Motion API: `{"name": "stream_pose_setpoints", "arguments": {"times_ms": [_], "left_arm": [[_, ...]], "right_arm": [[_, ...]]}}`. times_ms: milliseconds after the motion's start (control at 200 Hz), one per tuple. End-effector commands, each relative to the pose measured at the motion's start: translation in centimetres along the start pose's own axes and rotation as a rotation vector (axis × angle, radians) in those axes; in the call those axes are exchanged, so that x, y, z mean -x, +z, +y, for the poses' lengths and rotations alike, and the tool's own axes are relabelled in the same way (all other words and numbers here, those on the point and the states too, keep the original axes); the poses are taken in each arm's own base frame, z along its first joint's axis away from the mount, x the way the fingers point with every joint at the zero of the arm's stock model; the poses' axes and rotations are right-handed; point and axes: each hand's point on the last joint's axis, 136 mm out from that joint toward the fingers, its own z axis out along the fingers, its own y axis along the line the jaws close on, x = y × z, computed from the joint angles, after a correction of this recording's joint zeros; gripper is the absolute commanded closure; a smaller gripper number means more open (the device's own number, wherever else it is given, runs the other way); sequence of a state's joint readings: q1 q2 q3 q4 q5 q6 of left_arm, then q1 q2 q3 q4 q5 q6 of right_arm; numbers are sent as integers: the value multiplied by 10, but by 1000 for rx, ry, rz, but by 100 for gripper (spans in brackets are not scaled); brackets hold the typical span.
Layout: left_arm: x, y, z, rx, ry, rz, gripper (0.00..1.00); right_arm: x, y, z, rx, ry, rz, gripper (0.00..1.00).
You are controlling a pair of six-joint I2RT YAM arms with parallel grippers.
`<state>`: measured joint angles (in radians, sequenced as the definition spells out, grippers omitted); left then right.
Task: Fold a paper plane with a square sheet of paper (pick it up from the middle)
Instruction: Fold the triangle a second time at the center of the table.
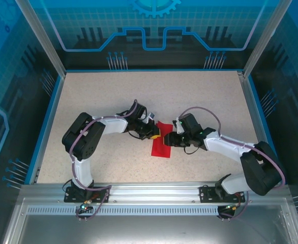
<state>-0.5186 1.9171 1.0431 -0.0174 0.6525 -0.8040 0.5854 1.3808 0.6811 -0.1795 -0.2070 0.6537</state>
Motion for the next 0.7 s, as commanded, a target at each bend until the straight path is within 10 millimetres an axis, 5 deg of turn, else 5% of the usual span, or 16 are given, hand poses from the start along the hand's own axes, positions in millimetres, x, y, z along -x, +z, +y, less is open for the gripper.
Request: {"name": "stream_pose_setpoints", "arguments": {"times_ms": [0, 320, 525, 695], "left_arm": [[4, 0, -5, -17, 7, 17, 96], [8, -17, -31, -4, 114, 3, 100], [9, -14, -27, 19, 110, 20, 100], [8, -12, -24, 20, 95, 27, 100]], "right_arm": [[-3, -5, -22, -139, 4, -40, 53], [4, -29, -25, -158, 30, -140, 51], [8, -42, 19, -56, -163, -168, 41], [-4, -25, 44, -103, -315, -99, 37]]}}
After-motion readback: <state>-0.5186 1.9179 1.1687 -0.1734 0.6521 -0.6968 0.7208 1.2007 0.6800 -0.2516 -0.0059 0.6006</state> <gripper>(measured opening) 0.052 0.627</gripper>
